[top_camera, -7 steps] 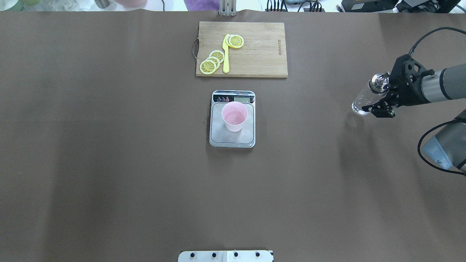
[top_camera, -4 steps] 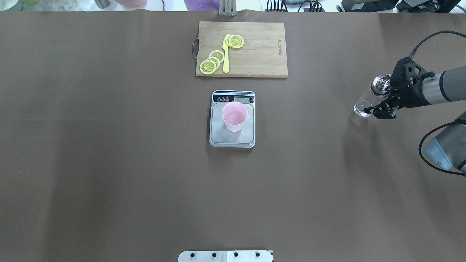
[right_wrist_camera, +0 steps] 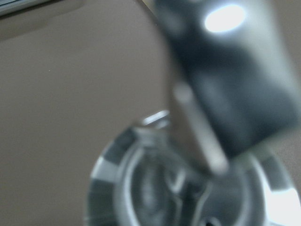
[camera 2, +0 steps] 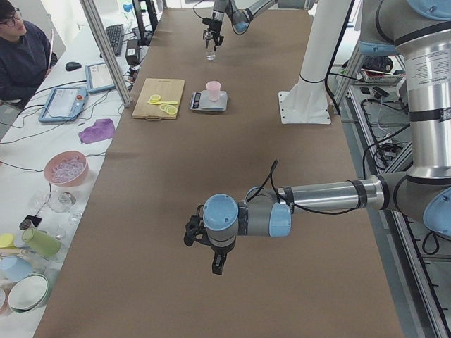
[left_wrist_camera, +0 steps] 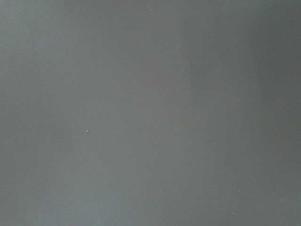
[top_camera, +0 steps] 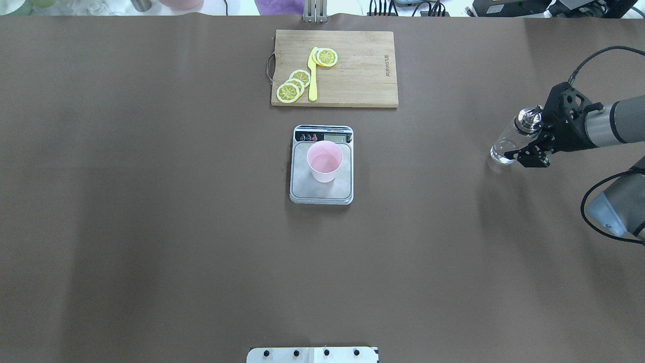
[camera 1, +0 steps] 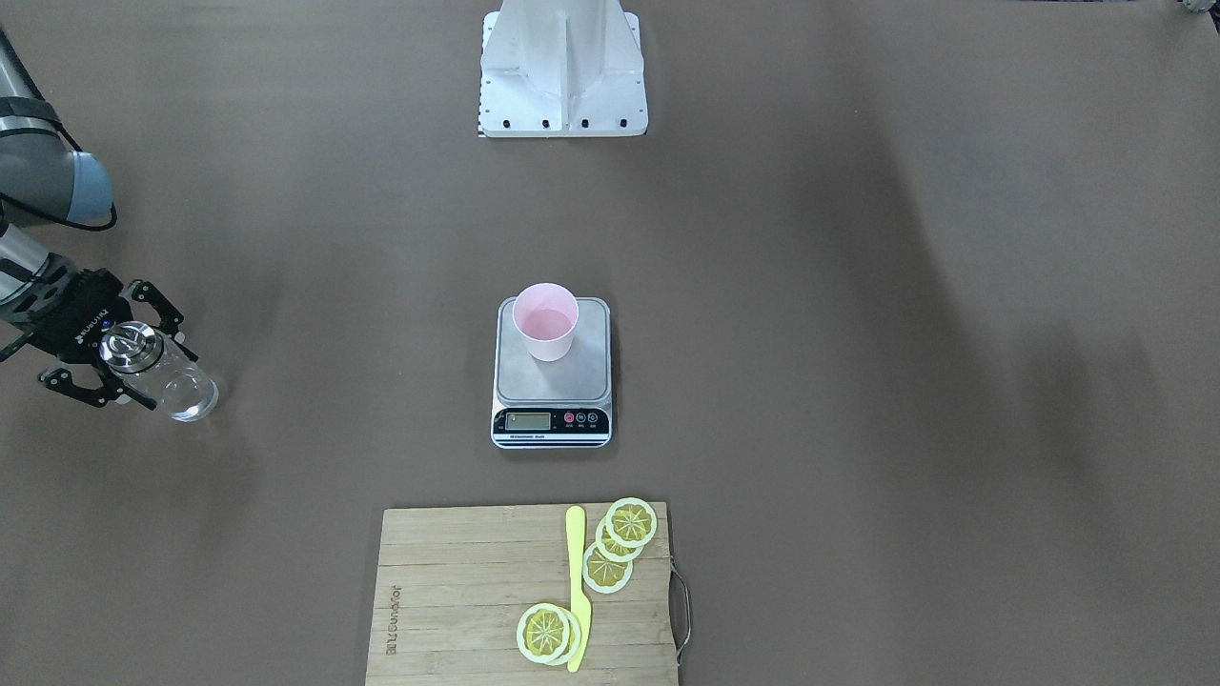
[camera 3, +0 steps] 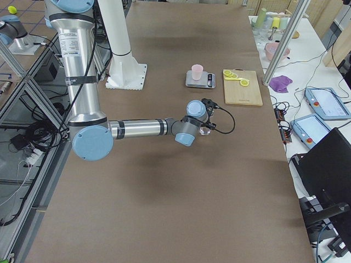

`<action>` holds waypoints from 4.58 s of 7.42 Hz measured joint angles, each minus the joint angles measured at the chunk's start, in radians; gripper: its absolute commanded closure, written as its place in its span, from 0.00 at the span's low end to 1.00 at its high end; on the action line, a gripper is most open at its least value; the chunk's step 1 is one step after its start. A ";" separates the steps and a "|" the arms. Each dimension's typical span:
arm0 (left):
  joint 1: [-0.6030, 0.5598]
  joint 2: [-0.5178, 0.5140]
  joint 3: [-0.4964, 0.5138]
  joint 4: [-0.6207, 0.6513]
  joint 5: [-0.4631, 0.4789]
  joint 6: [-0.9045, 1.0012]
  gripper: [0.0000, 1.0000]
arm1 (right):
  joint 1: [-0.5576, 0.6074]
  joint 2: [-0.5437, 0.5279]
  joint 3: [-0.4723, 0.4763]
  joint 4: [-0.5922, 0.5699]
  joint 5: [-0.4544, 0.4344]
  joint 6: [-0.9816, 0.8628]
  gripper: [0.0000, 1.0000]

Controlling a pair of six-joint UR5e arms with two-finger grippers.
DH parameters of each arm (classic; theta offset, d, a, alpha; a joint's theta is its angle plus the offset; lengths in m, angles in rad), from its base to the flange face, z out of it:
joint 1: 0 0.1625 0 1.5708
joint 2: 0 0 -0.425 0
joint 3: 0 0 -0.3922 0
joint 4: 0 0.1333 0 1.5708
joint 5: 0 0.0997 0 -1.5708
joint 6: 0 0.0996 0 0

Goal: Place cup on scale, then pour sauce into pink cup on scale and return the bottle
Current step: 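Lower the sauce bottle onto the table with the right gripper, then open the right gripper and withdraw it from the bottle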

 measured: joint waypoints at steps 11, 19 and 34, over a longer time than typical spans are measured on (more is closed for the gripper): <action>0.000 -0.002 -0.001 0.001 0.000 0.000 0.02 | -0.003 0.015 -0.020 0.001 0.040 -0.001 0.19; 0.000 -0.008 -0.001 0.001 0.000 -0.001 0.02 | 0.000 0.011 -0.021 0.000 0.049 0.010 0.00; 0.000 -0.013 -0.004 0.000 -0.002 -0.025 0.02 | 0.374 -0.123 -0.055 -0.174 0.201 0.120 0.01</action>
